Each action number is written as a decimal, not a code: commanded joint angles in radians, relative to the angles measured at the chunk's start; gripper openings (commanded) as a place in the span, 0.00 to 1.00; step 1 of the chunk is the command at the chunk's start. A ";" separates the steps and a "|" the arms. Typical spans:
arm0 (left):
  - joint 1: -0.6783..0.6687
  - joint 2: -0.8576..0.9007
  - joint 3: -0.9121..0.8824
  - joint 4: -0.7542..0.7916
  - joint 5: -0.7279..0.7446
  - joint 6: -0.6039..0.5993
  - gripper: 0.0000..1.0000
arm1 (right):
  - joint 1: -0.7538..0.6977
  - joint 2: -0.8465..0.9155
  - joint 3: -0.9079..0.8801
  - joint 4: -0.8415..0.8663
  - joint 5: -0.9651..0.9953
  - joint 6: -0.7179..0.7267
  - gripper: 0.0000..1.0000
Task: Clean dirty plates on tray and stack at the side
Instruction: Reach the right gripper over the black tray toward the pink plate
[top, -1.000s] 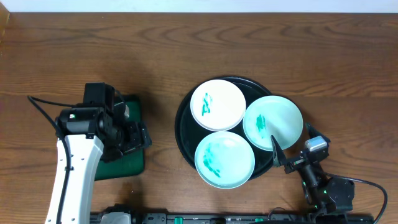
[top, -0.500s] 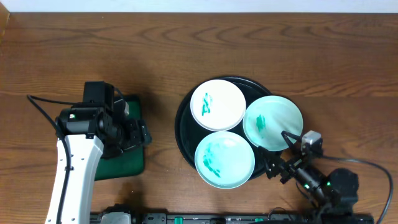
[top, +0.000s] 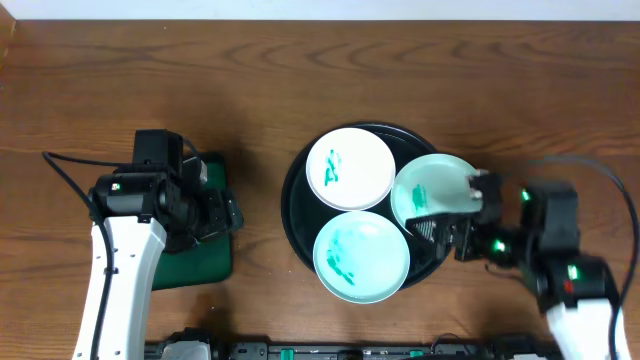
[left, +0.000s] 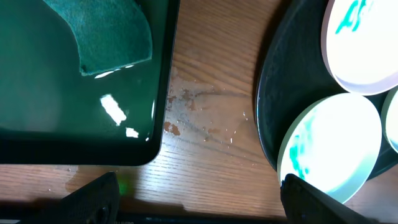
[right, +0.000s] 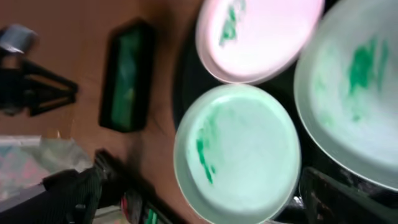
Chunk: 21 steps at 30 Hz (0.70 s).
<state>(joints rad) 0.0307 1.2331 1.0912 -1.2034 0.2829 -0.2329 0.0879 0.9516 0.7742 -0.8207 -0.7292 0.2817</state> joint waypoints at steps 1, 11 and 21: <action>-0.004 -0.002 0.023 0.001 0.001 -0.005 0.83 | 0.033 0.178 0.133 -0.085 0.063 -0.138 0.99; -0.004 -0.002 0.023 0.002 0.001 -0.005 0.83 | 0.237 0.558 0.601 -0.355 0.396 -0.247 0.99; -0.004 -0.002 0.023 0.000 0.001 -0.006 0.84 | 0.313 0.571 0.612 -0.259 0.357 -0.245 0.99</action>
<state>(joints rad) 0.0307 1.2331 1.0931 -1.2003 0.2829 -0.2333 0.3901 1.5185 1.3746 -1.0832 -0.3729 0.0528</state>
